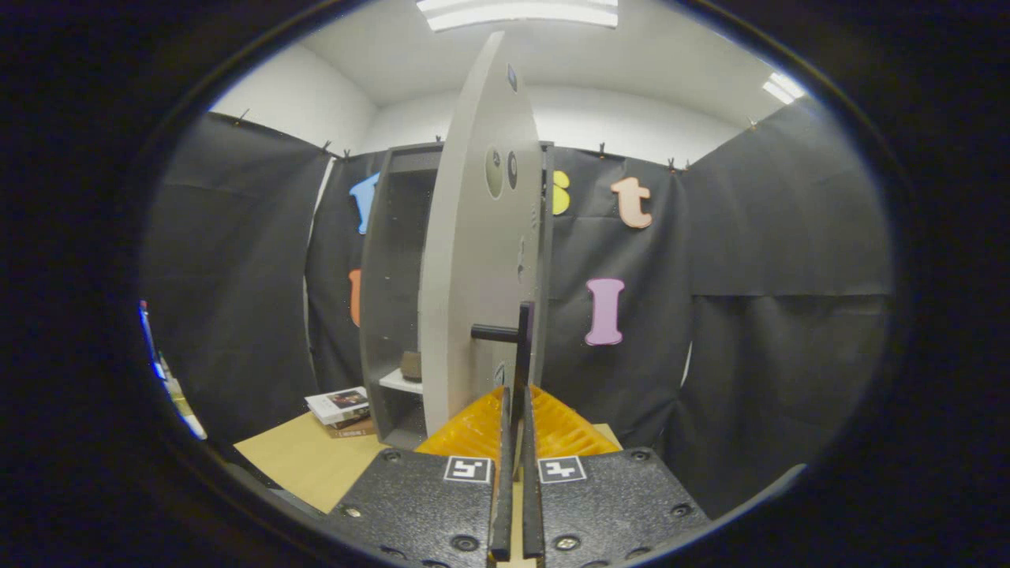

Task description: Open the shoe cabinet door, grab the shoes and put them into the shoe cabinet, then close the shoe cabinet door.

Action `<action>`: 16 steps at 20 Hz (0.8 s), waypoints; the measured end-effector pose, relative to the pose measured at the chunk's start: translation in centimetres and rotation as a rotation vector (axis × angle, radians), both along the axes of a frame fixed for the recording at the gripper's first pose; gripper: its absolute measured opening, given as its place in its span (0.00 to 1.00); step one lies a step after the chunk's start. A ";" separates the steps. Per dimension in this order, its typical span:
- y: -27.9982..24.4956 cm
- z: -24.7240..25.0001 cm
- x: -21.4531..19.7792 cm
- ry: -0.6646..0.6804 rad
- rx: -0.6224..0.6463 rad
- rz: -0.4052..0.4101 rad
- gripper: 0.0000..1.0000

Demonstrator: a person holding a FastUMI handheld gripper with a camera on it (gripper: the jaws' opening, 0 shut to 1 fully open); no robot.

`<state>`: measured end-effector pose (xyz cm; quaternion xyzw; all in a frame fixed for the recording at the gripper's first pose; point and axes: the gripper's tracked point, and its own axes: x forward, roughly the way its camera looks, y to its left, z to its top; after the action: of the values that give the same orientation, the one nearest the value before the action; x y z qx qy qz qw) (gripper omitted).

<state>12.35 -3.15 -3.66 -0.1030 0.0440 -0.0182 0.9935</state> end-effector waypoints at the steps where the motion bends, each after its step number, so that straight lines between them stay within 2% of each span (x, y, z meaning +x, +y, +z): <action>1: -0.8 0.2 0.0 -0.010 0.000 -0.034 0.09; 3: -2.6 0.7 -0.4 -0.037 -0.028 -0.106 0.08; 6: -3.0 2.2 -1.2 -0.116 -0.054 -0.094 0.04; 8: -3.4 2.7 -1.7 -0.175 -0.020 -0.124 0.11; 9: -3.2 2.7 -2.2 -0.191 -0.002 -0.130 0.35; 11: -2.8 2.7 -2.6 -0.209 0.028 -0.132 0.70; 14: -1.6 2.5 -2.4 -0.215 0.075 -0.104 0.95; 15: -1.2 2.2 -2.4 -0.216 0.093 -0.096 1.00; 16: -0.7 1.9 -2.6 -0.211 0.111 -0.091 1.00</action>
<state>9.72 -3.88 -1.74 -0.0435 -0.0552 -0.0714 0.9950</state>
